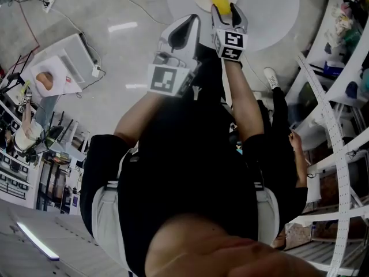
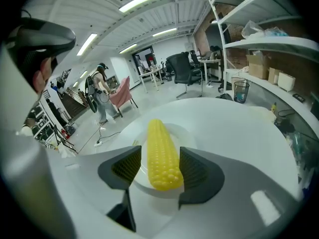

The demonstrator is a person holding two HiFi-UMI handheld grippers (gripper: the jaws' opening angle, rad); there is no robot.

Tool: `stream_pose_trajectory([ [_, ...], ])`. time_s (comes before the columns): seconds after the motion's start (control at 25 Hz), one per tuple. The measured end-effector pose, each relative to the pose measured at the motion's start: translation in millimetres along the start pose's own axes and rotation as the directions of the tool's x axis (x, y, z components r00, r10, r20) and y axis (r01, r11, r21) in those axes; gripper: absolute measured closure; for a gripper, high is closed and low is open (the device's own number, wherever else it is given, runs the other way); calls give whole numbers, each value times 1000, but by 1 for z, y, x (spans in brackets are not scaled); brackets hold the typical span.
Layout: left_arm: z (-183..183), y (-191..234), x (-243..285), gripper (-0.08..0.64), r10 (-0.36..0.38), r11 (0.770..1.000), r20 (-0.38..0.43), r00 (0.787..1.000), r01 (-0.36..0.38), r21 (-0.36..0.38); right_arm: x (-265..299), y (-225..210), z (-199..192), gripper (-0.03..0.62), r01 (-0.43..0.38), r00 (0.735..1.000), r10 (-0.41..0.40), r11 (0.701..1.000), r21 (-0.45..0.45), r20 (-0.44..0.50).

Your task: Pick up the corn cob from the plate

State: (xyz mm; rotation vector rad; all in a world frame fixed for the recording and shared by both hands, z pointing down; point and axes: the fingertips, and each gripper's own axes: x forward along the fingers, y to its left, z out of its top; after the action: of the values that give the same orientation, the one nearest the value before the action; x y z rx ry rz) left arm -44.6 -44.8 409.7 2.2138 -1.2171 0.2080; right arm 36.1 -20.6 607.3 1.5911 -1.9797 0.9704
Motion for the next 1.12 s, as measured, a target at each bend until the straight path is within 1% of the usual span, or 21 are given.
stream_pose_trajectory([
  [0.52, -10, 12, 4, 555, 13, 1000, -20, 1000, -13, -15, 19, -4, -15, 327, 13, 998, -15, 999, -39, -55],
  [0.8, -10, 14, 3, 555, 21, 999, -23, 1000, -22, -25, 20, -1, -13, 325, 15, 997, -20, 997, -72, -68],
  [1.12, -10, 16, 0, 555, 25, 999, -17, 1000, -25, -31, 22, -3, -16, 330, 21, 997, -23, 999, -34, -74],
])
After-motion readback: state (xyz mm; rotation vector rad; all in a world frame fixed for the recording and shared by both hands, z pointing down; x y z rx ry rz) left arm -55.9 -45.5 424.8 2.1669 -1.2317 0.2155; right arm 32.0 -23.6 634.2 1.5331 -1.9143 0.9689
